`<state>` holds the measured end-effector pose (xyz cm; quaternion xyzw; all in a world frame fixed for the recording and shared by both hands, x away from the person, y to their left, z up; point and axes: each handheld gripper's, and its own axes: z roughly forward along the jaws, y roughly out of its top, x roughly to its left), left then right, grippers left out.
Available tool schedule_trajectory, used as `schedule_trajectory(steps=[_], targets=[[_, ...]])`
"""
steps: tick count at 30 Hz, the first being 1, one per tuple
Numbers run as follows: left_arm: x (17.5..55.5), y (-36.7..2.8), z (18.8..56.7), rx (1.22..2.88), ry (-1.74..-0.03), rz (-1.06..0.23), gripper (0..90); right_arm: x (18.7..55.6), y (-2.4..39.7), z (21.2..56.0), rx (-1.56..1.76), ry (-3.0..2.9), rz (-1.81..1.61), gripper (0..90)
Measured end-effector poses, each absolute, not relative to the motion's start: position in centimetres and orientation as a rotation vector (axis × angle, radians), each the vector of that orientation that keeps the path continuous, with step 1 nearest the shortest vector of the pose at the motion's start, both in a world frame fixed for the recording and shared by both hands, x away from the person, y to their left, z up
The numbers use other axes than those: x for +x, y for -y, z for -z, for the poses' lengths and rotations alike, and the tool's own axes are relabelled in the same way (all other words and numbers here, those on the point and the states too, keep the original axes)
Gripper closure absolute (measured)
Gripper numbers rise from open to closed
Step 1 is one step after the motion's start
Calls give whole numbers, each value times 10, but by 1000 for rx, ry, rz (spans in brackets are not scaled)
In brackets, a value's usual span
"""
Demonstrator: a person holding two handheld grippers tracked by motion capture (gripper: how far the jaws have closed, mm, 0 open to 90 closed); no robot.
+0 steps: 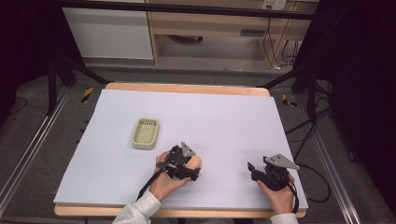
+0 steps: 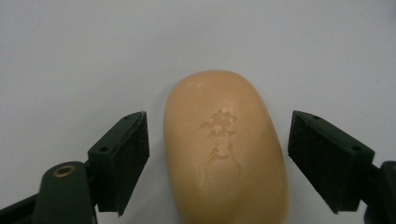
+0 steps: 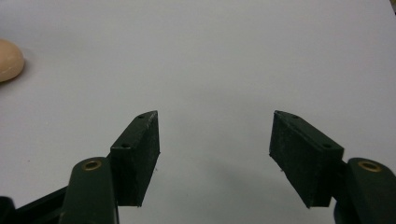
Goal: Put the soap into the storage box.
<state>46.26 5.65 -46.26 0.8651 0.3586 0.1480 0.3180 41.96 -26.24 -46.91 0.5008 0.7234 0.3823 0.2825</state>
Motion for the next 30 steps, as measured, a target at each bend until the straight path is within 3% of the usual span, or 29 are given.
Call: schedule_trajectory(steps=[30], targets=[[467, -53, 470, 2317, -986, -347, 298, 420, 263, 470, 1352, -1956, -1034, 381]])
